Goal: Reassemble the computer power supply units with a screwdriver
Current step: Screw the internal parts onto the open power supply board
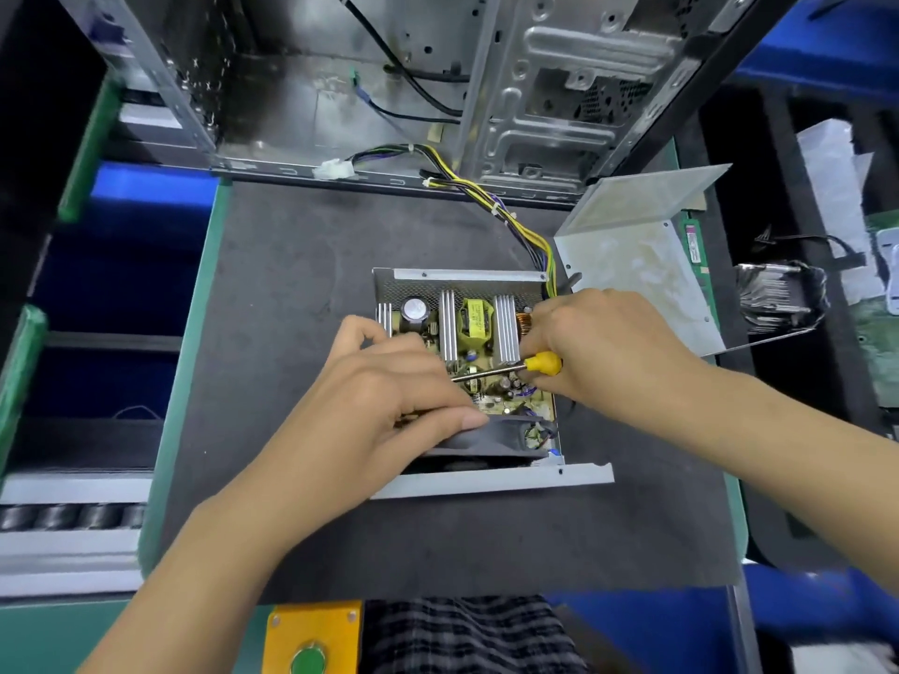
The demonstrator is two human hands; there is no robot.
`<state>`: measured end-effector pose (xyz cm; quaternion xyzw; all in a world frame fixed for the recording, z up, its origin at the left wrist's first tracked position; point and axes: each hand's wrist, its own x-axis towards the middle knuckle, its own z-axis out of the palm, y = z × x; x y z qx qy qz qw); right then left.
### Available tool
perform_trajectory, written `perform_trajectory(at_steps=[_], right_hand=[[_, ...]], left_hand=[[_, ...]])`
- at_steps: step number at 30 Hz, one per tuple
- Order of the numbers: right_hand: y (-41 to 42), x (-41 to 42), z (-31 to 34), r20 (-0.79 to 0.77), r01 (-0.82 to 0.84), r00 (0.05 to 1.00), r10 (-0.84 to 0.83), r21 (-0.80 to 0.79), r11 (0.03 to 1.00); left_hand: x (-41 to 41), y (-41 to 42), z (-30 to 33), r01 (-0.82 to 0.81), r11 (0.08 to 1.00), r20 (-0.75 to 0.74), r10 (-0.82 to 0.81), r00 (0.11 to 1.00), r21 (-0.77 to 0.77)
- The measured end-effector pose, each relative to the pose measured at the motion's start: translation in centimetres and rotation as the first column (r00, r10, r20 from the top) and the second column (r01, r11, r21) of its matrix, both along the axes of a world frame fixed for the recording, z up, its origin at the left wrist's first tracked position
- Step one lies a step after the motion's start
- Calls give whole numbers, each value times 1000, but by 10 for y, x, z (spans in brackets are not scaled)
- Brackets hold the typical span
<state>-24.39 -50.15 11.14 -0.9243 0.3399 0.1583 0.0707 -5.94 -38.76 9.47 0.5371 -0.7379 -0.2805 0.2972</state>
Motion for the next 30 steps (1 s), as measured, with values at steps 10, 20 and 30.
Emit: perform_trajectory(at_steps=[10, 20, 30], right_hand=[[-4, 4, 3, 33, 127, 991, -133, 133, 983], [8, 3, -8, 111, 209, 970, -218, 83, 974], [1, 4, -7, 87, 210, 970, -226, 165, 964]], left_hand=[[4, -4, -1, 9, 999, -113, -4, 994, 43], [3, 0, -2, -6, 999, -152, 13, 988, 50], [1, -3, -4, -2, 999, -150, 8, 989, 40]])
